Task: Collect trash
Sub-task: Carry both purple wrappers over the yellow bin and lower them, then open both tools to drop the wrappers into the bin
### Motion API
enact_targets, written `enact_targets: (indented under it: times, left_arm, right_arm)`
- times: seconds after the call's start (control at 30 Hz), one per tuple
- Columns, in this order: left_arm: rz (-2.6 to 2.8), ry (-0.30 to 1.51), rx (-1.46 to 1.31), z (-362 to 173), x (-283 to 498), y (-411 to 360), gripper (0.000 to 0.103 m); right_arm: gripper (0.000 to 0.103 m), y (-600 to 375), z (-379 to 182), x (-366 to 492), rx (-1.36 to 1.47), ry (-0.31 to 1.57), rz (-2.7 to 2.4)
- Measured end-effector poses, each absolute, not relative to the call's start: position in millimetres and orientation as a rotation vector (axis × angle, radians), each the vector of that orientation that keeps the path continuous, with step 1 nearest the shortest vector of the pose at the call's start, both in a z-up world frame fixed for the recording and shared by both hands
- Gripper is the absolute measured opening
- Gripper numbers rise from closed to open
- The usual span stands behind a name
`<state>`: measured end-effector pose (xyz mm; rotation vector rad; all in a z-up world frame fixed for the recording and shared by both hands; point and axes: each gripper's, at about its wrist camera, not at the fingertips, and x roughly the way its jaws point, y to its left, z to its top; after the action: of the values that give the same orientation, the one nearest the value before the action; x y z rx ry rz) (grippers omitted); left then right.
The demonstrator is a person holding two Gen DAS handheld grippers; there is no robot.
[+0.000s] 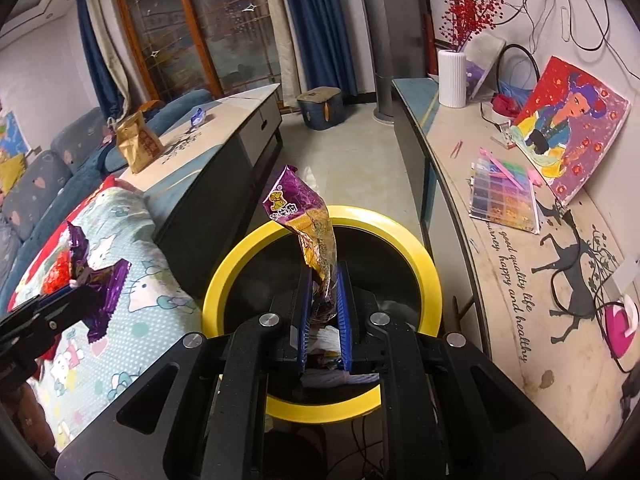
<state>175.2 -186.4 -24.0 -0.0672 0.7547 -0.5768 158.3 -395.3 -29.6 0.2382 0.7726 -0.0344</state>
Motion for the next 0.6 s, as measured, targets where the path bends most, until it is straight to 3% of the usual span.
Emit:
enact_targets:
  times: [0.6]
  left_arm:
    - [-0.646, 0.845, -0.055, -64, 210, -222, 0.021]
  right_arm:
    - [0.009, -403, -56, 175, 0.265, 0.846, -0.012]
